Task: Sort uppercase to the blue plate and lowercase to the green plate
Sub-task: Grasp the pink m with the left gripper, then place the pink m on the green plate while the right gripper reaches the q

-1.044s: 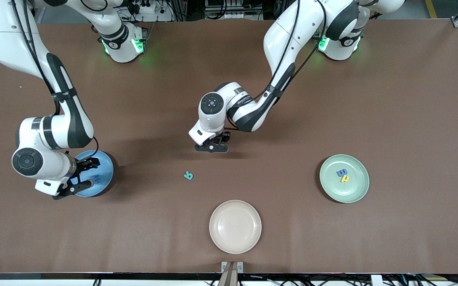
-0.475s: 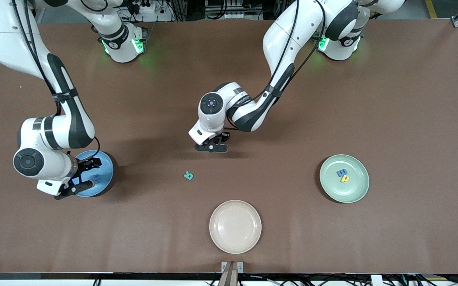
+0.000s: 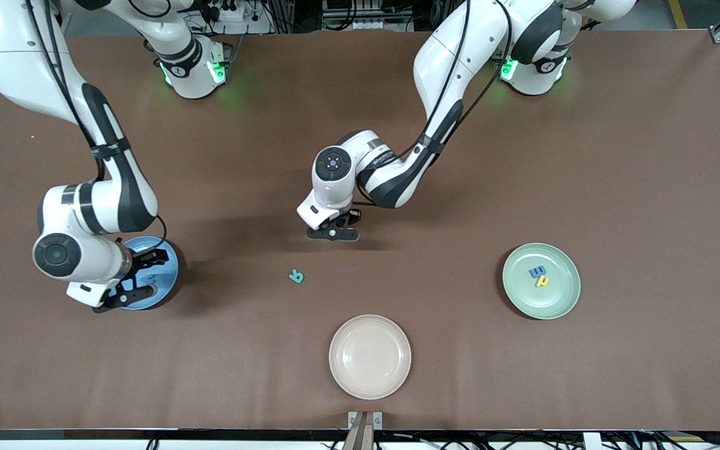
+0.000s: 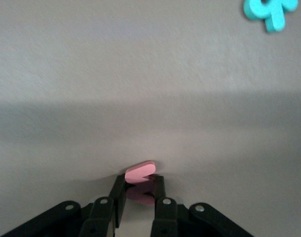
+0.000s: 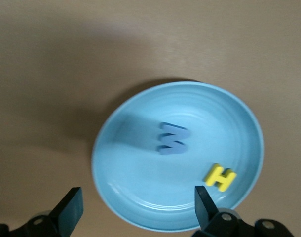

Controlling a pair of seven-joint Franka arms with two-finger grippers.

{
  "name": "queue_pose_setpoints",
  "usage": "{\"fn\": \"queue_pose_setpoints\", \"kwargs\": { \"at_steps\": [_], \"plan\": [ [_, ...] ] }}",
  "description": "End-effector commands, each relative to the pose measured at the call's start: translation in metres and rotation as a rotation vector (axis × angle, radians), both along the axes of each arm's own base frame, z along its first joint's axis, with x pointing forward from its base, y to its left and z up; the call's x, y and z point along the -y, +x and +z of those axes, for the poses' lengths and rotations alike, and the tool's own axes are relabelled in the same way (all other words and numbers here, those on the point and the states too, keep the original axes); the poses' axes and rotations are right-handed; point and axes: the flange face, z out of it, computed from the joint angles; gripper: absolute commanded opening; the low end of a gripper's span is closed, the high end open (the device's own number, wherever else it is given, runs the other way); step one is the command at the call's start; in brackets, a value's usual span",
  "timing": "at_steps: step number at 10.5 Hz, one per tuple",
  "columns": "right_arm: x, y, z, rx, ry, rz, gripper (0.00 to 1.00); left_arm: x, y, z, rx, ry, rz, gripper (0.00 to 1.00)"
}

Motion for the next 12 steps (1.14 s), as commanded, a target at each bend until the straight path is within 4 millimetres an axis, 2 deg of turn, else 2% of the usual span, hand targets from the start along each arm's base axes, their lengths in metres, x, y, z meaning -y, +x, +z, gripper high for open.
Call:
{"fn": "queue_pose_setpoints", "kwargs": {
  "at_steps": [1, 2, 3, 5, 6, 7, 8, 9, 11, 12],
  "plan": [
    [-0.016, -0.005, 0.000, -0.006, 0.011, -0.041, 1.00, -0.032, 0.040, 0.071, 0.015, 0.002, 0.018, 0.00],
    [-0.030, -0.009, -0.002, -0.017, 0.013, -0.060, 1.00, -0.063, 0.071, 0.108, 0.014, -0.023, 0.018, 0.00],
    [-0.055, -0.015, -0.002, -0.014, 0.012, -0.092, 1.00, -0.097, 0.100, 0.141, 0.005, -0.074, 0.013, 0.00],
    [-0.116, -0.031, -0.002, 0.005, -0.018, -0.162, 1.00, -0.183, 0.144, 0.181, -0.025, -0.103, -0.035, 0.00],
    [-0.147, -0.039, -0.002, 0.017, -0.031, -0.184, 1.00, -0.234, 0.158, 0.191, -0.053, -0.070, -0.100, 0.00],
    [-0.181, -0.049, -0.001, 0.023, -0.034, -0.153, 1.00, -0.285, 0.170, 0.194, -0.068, -0.042, -0.161, 0.00],
    [-0.214, -0.061, 0.005, 0.035, -0.030, -0.103, 1.00, -0.340, 0.176, 0.188, -0.079, 0.004, -0.222, 0.00],
    [-0.252, -0.077, 0.008, 0.040, -0.024, -0.038, 1.00, -0.378, 0.176, 0.179, -0.083, 0.087, -0.303, 0.00],
    [-0.321, -0.112, 0.009, 0.051, 0.015, 0.141, 1.00, -0.431, 0.173, 0.147, -0.106, 0.204, -0.325, 0.00],
    [-0.347, -0.127, 0.010, 0.043, 0.045, 0.263, 1.00, -0.445, 0.175, 0.137, -0.107, 0.209, -0.313, 0.00]
  ]
}}
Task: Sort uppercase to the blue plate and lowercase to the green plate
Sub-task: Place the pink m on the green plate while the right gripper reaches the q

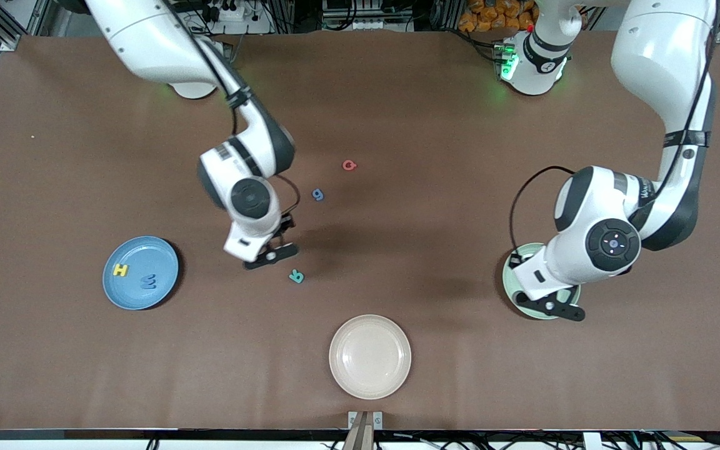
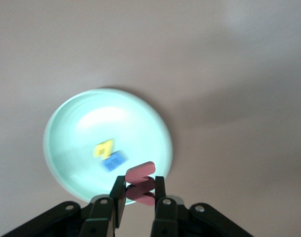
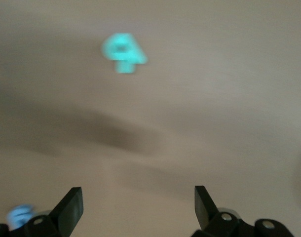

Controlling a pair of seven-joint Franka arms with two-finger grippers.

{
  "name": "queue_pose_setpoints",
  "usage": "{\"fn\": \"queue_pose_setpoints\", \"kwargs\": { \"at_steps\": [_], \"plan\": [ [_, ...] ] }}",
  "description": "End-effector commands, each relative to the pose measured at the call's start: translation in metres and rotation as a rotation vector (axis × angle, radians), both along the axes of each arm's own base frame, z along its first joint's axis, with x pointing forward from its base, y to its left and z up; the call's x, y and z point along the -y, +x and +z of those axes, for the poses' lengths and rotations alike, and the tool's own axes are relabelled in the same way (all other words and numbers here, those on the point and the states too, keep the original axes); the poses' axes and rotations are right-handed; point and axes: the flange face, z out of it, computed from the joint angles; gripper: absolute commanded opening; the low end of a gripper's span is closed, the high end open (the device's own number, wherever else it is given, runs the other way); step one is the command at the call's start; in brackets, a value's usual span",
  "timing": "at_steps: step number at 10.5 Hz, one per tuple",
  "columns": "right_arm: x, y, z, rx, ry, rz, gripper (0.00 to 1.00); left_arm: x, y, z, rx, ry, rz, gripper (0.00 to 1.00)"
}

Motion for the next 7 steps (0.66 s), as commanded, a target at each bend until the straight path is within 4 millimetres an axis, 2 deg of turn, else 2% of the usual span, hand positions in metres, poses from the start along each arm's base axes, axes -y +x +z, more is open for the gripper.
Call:
{"fn": "queue_pose_setpoints", "kwargs": {
  "at_steps": [1, 2, 3, 4, 5, 6, 7],
  "plan": [
    [-0.057, -0.042, 0.009, -0.010, 0.067, 0.238, 1.00, -0.028, -0.014, -0.023, 0.013, 0.046, -0.016, 0.00],
    [-0.086, -0.073, 0.002, -0.008, 0.091, 0.312, 1.00, -0.036, -0.020, -0.044, 0.011, 0.048, -0.013, 0.00],
    [-0.106, -0.104, -0.005, 0.018, 0.118, 0.375, 1.00, -0.036, -0.025, -0.056, 0.015, 0.043, -0.018, 0.00],
    [-0.112, -0.124, -0.009, 0.041, 0.137, 0.425, 1.00, -0.042, -0.024, -0.063, 0.010, 0.047, -0.010, 0.31],
    [-0.115, -0.140, -0.008, 0.052, 0.153, 0.501, 1.00, -0.048, -0.021, -0.067, 0.010, 0.053, -0.002, 0.68],
    [-0.120, -0.154, -0.002, 0.051, 0.157, 0.576, 1.00, -0.047, -0.020, -0.067, 0.015, 0.052, -0.004, 1.00],
    [-0.128, -0.173, 0.002, 0.044, 0.158, 0.635, 1.00, -0.047, -0.020, -0.064, 0.021, 0.050, -0.003, 1.00]
  ]
}}
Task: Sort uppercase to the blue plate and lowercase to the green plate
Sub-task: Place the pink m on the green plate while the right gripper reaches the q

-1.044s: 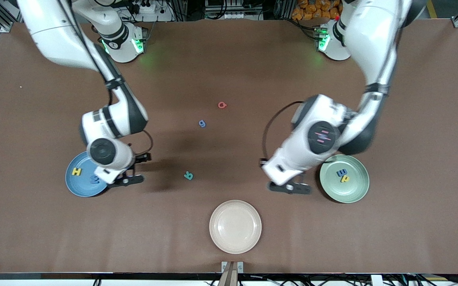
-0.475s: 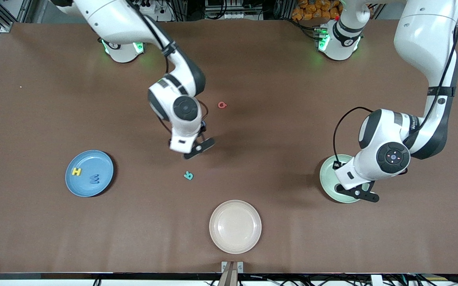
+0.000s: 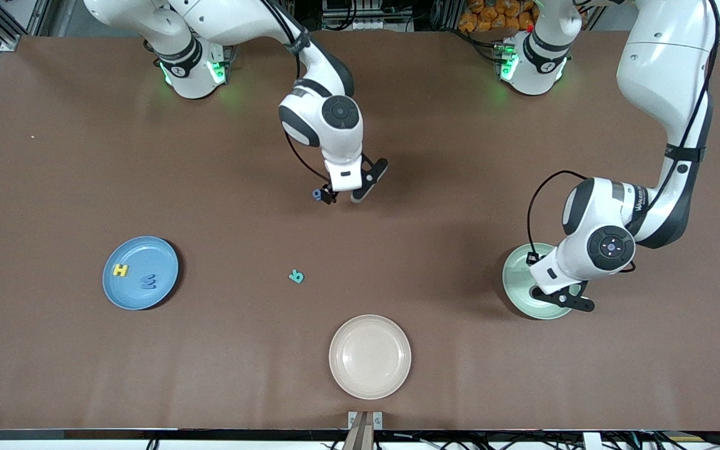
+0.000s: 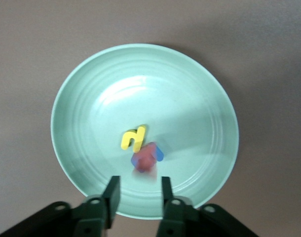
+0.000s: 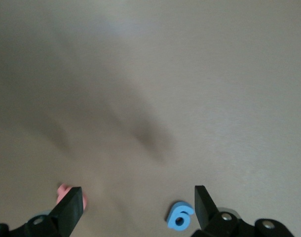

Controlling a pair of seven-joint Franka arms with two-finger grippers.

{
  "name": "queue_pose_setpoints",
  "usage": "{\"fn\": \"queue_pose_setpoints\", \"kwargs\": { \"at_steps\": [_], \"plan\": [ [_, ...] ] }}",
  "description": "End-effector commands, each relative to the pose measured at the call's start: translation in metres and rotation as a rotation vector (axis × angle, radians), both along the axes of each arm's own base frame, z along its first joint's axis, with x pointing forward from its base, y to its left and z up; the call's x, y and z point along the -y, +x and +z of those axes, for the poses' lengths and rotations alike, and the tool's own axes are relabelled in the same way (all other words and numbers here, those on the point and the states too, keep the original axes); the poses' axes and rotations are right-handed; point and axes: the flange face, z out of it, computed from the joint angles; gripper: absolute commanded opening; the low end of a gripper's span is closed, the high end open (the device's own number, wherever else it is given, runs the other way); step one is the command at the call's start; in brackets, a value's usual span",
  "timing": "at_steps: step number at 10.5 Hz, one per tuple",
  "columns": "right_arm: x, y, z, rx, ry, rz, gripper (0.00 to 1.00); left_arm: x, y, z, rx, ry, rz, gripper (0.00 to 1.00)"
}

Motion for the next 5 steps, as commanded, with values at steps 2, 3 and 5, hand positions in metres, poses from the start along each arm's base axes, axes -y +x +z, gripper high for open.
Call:
{"fn": "queue_pose_setpoints", "kwargs": {
  "at_steps": [2, 3, 5],
  "plan": [
    [-0.009, -0.048, 0.019, 0.004, 0.009, 0.133, 1.00, 0.004, 0.003, 0.023, 0.048, 0.007, -0.026, 1.00],
    [-0.012, -0.055, 0.013, 0.006, 0.023, 0.142, 1.00, 0.010, 0.005, 0.036, 0.060, 0.003, -0.028, 1.00],
    [-0.007, -0.068, -0.010, 0.008, 0.057, 0.149, 1.00, 0.015, 0.004, 0.061, 0.089, -0.001, -0.032, 1.00]
  ]
}}
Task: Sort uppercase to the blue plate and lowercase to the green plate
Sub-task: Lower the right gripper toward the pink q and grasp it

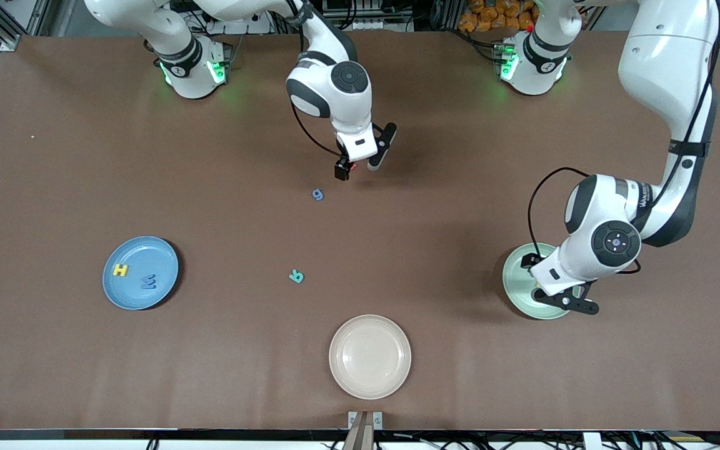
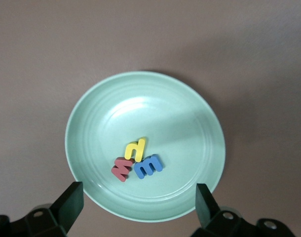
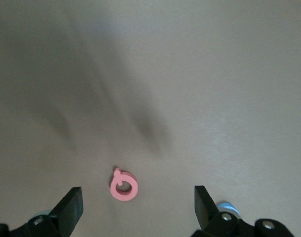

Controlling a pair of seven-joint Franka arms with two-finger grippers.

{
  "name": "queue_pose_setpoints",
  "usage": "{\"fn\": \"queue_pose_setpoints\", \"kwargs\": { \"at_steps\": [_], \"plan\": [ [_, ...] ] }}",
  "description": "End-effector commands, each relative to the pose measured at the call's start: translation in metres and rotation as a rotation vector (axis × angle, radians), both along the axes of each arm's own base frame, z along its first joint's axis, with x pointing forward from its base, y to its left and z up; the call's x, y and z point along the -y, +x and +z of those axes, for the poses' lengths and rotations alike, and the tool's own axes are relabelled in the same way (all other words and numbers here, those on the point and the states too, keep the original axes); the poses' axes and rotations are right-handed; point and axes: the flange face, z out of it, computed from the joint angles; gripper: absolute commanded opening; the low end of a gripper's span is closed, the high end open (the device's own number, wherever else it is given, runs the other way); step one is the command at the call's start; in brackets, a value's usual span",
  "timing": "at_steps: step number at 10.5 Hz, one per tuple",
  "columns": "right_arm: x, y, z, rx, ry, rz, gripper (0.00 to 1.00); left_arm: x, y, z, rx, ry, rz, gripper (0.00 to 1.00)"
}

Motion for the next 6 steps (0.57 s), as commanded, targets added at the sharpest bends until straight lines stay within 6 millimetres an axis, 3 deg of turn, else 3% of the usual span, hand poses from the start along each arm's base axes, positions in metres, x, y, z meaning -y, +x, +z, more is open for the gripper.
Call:
{"fn": "queue_pose_setpoints", "kwargs": {
  "at_steps": [1, 2, 4, 6],
  "plan": [
    [0.010, -0.015, -0.015, -0.004, 0.012, 0.023, 1.00, 0.001, -0.006, 0.033, 0.017, 0.015, -0.014, 1.00],
    [0.010, -0.017, -0.019, -0.011, 0.008, 0.021, 1.00, 0.007, -0.010, 0.047, 0.022, 0.017, -0.009, 1.00],
    [0.017, -0.017, -0.040, -0.039, -0.017, 0.004, 1.00, 0.001, -0.007, 0.067, 0.017, -0.023, 0.037, 1.00],
    [0.017, -0.020, -0.048, -0.049, -0.024, -0.002, 1.00, 0.006, -0.009, 0.074, 0.015, -0.035, 0.043, 1.00]
  ]
}}
